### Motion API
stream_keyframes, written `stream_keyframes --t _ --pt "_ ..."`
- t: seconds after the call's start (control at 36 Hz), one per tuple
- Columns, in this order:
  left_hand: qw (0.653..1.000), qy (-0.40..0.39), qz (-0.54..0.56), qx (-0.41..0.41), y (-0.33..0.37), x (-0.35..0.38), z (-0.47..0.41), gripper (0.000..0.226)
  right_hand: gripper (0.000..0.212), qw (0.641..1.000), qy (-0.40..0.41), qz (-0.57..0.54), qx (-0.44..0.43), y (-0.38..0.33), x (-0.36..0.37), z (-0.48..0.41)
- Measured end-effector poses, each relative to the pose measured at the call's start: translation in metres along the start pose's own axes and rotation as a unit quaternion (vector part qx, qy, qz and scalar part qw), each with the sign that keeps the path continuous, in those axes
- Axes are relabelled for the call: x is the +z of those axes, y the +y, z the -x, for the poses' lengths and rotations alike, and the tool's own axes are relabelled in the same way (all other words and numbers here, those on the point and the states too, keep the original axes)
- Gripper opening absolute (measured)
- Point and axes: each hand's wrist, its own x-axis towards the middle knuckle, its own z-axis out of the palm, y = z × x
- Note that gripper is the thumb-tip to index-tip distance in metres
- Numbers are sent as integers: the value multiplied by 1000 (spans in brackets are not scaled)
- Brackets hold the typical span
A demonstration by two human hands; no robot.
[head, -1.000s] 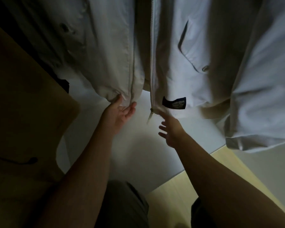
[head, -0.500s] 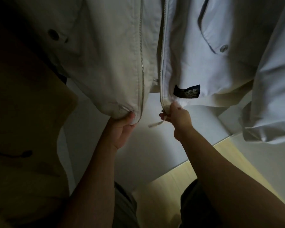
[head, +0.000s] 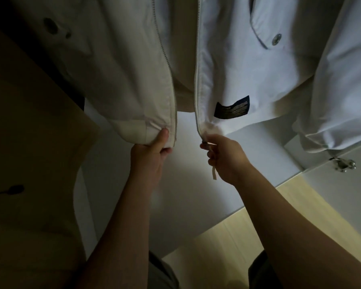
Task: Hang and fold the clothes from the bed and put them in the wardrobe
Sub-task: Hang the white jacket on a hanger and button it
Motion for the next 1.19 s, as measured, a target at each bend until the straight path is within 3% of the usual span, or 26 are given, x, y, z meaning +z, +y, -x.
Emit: stream_keyframes --t 0.11,0.22,0.39,0.61,0.81,0.97,1.06,1.19 --pt "998 -59 7 -23 1 2 7 39 23 997 19 74 -11 7 -5 7" --pt "999 -38 -27 -21 -1 7 9 34 17 993 11 115 -21 12 -8 11" --pt "971 34 -234 35 -10 3 6 27 14 995 -31 93 -4 13 -7 11" --pt "985 0 -170 29 -7 6 12 10 14 995 -71 54 46 14 0 6" --pt "983 -26 -180 19 -7 1 10 29 20 992 -92 21 82 14 3 7" --pt "975 15 -215 47 -12 -2 9 16 29 993 -55 28 97 16 11 7" --pt "966 33 -247 70 -13 -3 8 27 20 994 -64 9 94 19 19 7" --pt "960 42 -253 112 -13 0 10 18 17 992 -79 -24 93 24 30 9"
